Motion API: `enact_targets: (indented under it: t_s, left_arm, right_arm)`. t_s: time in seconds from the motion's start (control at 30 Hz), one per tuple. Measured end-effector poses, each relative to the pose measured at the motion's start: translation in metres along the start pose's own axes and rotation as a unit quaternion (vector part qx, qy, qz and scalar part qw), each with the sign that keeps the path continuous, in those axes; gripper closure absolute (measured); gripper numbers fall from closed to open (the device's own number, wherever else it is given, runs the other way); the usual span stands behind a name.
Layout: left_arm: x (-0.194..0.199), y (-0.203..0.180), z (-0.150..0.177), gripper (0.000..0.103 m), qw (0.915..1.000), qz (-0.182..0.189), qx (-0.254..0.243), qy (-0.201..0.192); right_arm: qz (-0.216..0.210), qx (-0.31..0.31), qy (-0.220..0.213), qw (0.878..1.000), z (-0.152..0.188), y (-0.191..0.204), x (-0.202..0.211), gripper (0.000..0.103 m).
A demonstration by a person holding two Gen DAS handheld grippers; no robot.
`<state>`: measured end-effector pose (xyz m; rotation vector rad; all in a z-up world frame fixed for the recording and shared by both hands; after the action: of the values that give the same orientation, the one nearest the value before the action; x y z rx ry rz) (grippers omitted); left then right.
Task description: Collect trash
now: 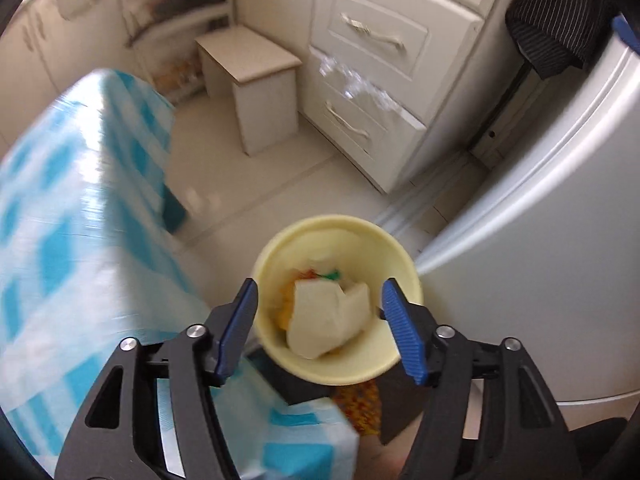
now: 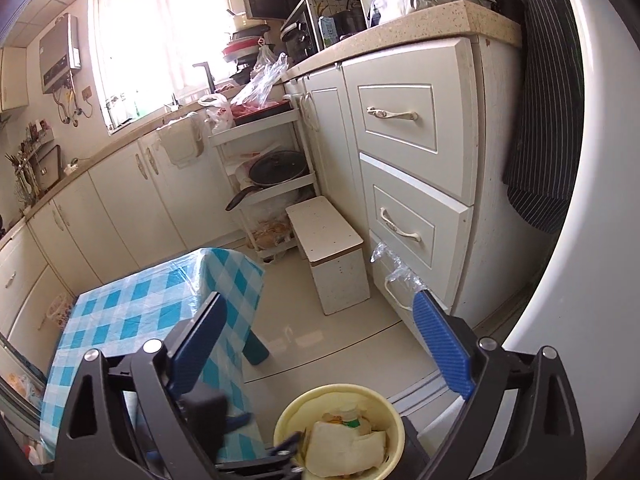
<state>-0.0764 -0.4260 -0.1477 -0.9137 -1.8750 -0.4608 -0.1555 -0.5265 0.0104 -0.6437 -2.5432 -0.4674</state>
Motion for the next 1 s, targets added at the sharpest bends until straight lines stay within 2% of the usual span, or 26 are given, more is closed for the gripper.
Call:
enact_targets:
  t_s: [0.13, 0.23, 0.37, 0.5, 0.7, 0.9, 1.0]
  left_arm:
    - [0.051, 0.030, 0.009, 0.034, 0.9960, -0.070, 0.005, -0.055]
    - [0.087, 0.053, 0.017, 0.030, 0.9899, -0.109, 0.017, -0.088]
    - [0.130, 0.089, 0.031, 0.027, 0.9797, -0.154, 0.032, -0.124]
    - [0.164, 0.130, 0.046, 0.023, 0.9699, -0.186, 0.060, -0.146]
    - [0.201, 0.191, 0.073, 0.020, 0.9574, -0.216, 0.109, -0.158]
    - [0.231, 0.223, 0.095, 0.016, 0.9446, -0.237, 0.139, -0.179]
    - [0.246, 0.239, 0.109, 0.015, 0.9362, -0.252, 0.153, -0.191]
  right_arm:
    - [0.017, 0.002, -0.003, 1.000, -0.002, 0.006, 0.003, 0.009]
    - [0.025, 0.009, -0.004, 1.000, -0.003, 0.017, 0.006, 0.008]
    - [0.015, 0.026, -0.007, 1.000, 0.000, 0.046, 0.013, 0.008]
    - [-0.009, 0.052, -0.008, 0.999, 0.009, 0.090, 0.022, 0.008]
    - [-0.043, 0.099, -0.027, 0.994, 0.030, 0.158, 0.044, 0.008]
    - [-0.059, 0.122, -0.054, 0.989, 0.050, 0.205, 0.057, 0.008]
    - [-0.057, 0.129, -0.082, 0.987, 0.053, 0.221, 0.066, 0.008]
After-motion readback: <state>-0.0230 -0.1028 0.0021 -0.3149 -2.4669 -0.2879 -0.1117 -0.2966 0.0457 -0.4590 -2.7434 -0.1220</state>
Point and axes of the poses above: each gripper's, at about its wrist camera, not at the fingertips, and x roughly against the way its jaws point, y to its left, z to its underside, the point moved 4 cm from there along -x, roughly the way its jaws point, and after that the axes turned 2 degrees about -z, right-handed, at the moved point
